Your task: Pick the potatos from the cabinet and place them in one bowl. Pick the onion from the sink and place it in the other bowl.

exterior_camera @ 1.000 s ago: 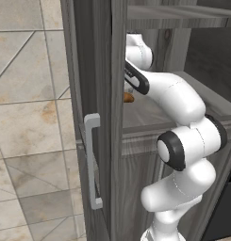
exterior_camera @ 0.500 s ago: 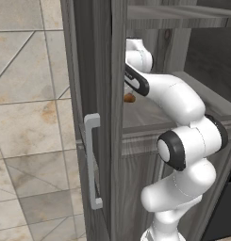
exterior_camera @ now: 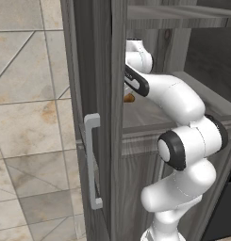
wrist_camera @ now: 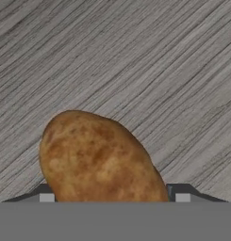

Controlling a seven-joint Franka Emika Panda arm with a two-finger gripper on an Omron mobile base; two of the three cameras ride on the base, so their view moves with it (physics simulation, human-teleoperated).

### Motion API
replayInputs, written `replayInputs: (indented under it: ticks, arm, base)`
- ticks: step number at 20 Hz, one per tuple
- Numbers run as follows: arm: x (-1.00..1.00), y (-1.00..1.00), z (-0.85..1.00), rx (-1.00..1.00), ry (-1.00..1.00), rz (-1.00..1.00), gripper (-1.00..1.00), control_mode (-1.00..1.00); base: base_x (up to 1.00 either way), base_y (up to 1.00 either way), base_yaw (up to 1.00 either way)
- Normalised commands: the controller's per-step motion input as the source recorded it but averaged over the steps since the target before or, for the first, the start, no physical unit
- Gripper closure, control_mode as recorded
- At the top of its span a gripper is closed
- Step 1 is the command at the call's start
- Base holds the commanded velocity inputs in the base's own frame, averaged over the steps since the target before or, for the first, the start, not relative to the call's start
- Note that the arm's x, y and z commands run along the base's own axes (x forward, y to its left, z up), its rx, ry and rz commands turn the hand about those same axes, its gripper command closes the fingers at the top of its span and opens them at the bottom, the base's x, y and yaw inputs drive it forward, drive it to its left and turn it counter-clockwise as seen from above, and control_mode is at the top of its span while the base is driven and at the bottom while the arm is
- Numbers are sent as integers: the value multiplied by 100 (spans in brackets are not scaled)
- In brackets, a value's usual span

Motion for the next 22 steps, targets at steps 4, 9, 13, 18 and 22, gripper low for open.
replayInputs:
  ticks: [4,9,13,18,22]
  arm:
    - [0,0,0,0,0,0,100,-100]
    - [-8,-4,0,0,-1,0,100,-100]
    - [-17,-24,0,0,-3,0,100,-100]
    - [-23,-14,0,0,-3,-3,100,-100]
    - [-25,-11,0,0,-1,-4,100,-100]
  base:
    - [0,0,0]
    - [0,0,0]
    - [0,0,0]
    - [0,0,0]
    - [0,0,0]
